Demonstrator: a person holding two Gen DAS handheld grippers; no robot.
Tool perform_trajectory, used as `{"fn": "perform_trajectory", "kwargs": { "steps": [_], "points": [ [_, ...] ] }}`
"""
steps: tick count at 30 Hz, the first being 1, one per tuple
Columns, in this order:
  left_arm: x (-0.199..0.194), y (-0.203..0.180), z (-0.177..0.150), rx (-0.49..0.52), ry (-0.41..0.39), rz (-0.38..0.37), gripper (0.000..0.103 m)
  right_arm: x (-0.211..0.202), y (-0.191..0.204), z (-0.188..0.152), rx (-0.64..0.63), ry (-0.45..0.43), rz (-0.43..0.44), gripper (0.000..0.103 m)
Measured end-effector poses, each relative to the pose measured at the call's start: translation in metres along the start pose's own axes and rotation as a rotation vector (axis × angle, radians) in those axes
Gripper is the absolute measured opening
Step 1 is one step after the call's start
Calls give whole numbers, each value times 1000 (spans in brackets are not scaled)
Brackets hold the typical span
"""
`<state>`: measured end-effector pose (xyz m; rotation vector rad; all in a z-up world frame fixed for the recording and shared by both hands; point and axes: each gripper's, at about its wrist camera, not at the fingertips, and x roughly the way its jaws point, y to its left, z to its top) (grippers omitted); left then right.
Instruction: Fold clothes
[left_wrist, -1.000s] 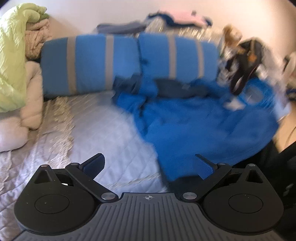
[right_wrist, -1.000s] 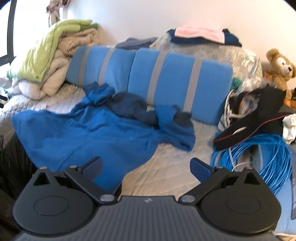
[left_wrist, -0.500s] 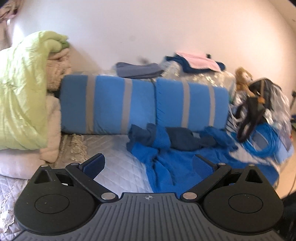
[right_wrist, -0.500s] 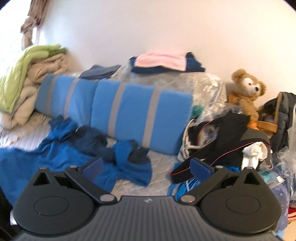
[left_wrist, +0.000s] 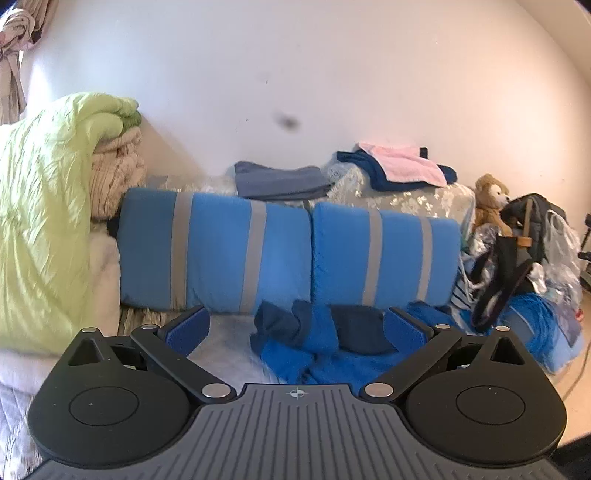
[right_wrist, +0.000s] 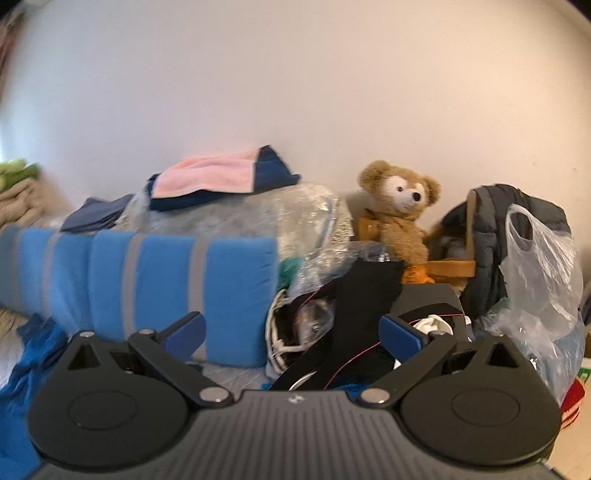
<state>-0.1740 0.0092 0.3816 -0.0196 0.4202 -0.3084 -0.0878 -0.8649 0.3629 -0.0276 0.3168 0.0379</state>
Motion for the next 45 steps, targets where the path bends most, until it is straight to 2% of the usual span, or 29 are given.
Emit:
{"fn": "perform_trajectory", "kwargs": {
  "steps": [7, 14, 22, 26, 34, 37, 45],
  "points": [
    [48, -9, 29, 33, -77, 20, 103, 33, 2, 15, 17, -41, -34, 103],
    [109, -32, 42, 52, -162, 173, 103, 64, 37, 22, -46, -96, -58, 103],
    [192, -73, 14, 14, -47, 218, 103, 117, 102, -7, -125, 5, 38, 103],
    [215, -104, 6, 38, -34, 184, 103, 143, 137, -22, -173, 64, 94, 103],
    [250, -153, -19, -18, -42, 60, 103, 186, 200, -54, -261, 157, 187, 103],
    [267, -163, -41, -13, -54, 41, 103, 197, 220, -67, -290, 178, 212, 103],
    [316, -167, -109, -109, 34, -2, 103, 227, 273, -99, -356, 223, 277, 100]
  ]
}}
